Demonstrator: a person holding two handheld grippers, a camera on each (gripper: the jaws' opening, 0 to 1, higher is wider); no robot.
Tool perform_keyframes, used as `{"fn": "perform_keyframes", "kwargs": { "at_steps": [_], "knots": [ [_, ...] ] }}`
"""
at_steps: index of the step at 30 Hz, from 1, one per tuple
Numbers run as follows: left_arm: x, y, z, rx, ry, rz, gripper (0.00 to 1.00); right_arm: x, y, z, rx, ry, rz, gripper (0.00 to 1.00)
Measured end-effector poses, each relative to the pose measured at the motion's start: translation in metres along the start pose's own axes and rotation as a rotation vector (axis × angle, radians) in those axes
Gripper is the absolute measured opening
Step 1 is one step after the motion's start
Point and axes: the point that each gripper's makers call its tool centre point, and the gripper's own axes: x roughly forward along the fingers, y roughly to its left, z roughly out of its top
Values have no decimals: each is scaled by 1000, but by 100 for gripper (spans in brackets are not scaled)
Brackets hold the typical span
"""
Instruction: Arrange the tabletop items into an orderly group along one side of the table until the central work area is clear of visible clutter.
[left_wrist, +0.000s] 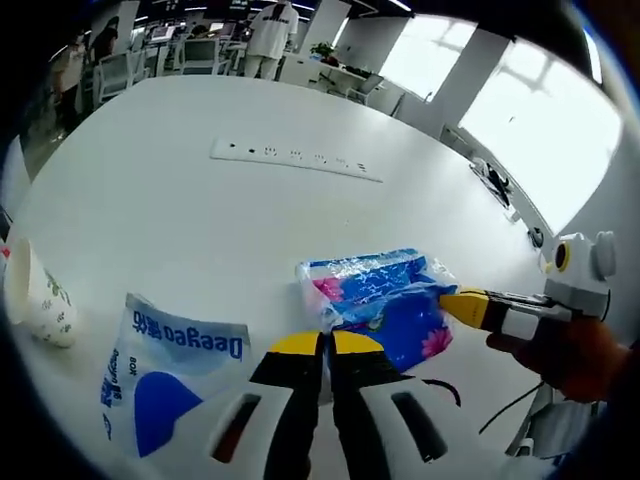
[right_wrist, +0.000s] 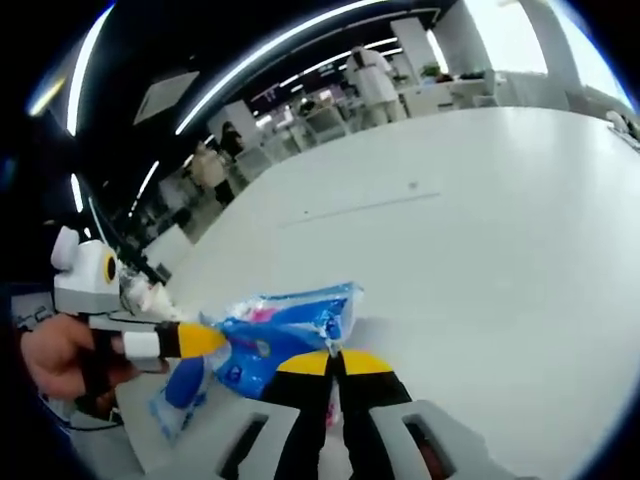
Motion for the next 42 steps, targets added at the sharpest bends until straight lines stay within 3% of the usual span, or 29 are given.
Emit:
{"fn": "perform_keyframes", "kwargs": {
  "at_steps": [24, 32, 42],
  "knots": [
    [17, 4, -18, 11, 53, -4, 0, 12, -18, -20, 30, 40, -29, 2],
    [14, 5, -19, 5, 63, -9, 8, 5, -17, -17, 18, 42, -34, 6],
    [1, 11, -18, -3, 49, -3, 10, -5, -18, -14, 9, 36, -48, 10]
  ]
}}
